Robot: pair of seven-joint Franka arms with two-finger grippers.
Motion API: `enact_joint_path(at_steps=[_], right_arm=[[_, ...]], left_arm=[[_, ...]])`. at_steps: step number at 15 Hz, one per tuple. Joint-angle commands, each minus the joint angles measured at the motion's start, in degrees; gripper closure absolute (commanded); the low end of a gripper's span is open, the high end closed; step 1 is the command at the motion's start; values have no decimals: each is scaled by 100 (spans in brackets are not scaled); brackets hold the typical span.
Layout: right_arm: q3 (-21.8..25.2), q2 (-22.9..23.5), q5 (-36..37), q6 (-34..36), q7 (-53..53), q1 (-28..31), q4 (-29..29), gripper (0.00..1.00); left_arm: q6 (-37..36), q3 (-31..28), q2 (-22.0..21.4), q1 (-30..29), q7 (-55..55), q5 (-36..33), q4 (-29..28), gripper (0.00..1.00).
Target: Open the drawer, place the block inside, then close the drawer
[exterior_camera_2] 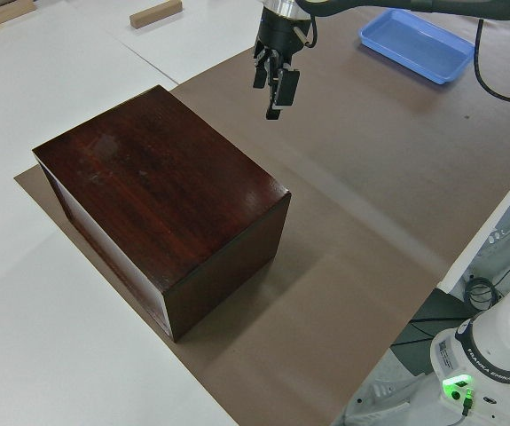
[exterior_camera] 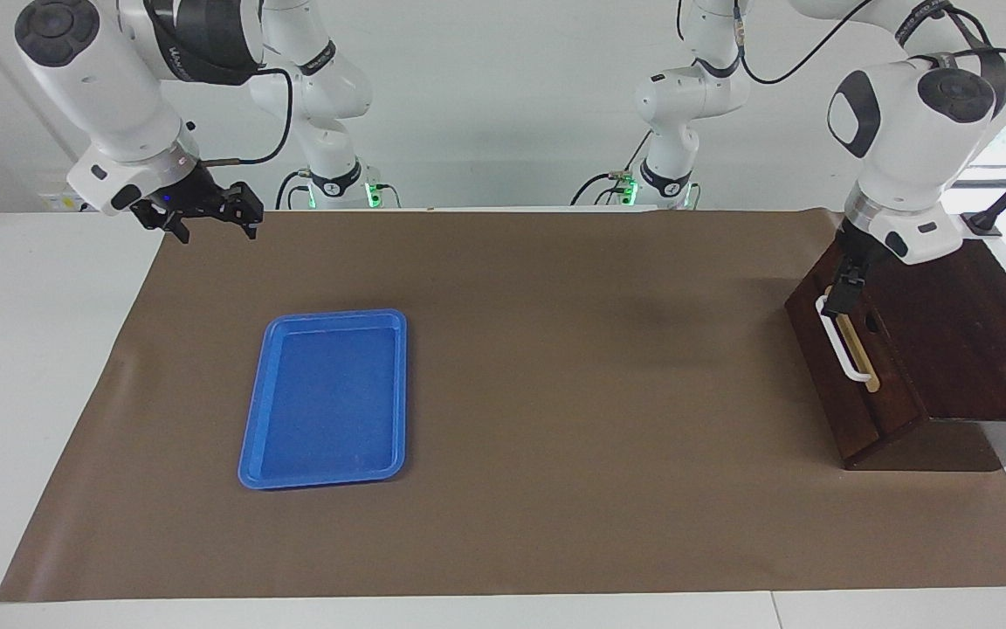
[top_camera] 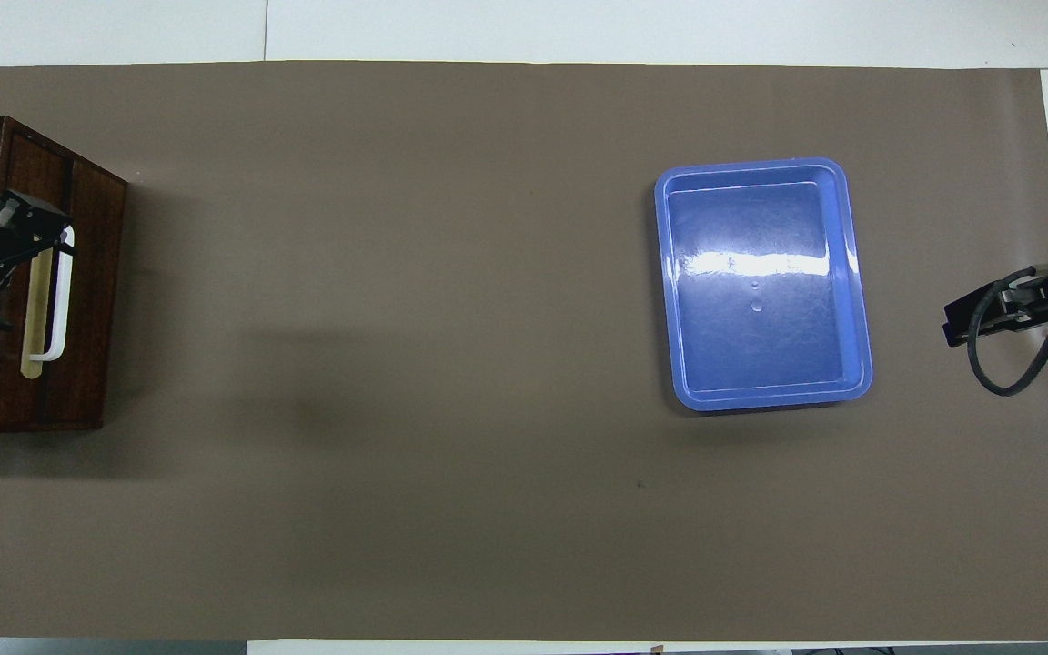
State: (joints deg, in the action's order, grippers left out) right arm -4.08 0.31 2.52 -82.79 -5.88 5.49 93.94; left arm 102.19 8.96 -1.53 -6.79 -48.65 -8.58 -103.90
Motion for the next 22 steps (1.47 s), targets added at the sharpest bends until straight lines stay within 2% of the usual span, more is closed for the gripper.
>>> enact_joint_path(at_steps=[1, 3, 7, 8, 10, 12, 17, 22], right_arm=[[30, 13, 108, -88, -106, -31, 11, 0], [12, -13, 99, -53, -97, 4, -7, 0], [12, -40, 73, -88, -71, -22, -139, 0], [12, -40, 56, -123, -62, -22, -157, 0], [3, -31, 47, -149, -53, -31, -209, 0], [-5, -31, 38, -219, -36, -39, -201, 0], [-14, -40, 29, -264, -36, -39, -183, 0], [-14, -40, 29, -255, -45, -31, -192, 0]], left_arm=[[-856, -8, -208, 73, 1477, 233, 220, 0], [-1410, -8, -199, 73, 2234, 821, 615, 0], [-1694, 80, -129, 275, 2833, 920, 740, 0], [-1816, 88, -59, 266, 2974, 937, 792, 0], [-2132, 54, 458, 397, 3019, 955, 1221, 0], [-2405, 1, 548, 485, 3072, 955, 1494, 0], [-2511, -166, 399, 565, 3221, 964, 1513, 0], [-2213, -149, 399, 583, 3520, 955, 1531, 0]])
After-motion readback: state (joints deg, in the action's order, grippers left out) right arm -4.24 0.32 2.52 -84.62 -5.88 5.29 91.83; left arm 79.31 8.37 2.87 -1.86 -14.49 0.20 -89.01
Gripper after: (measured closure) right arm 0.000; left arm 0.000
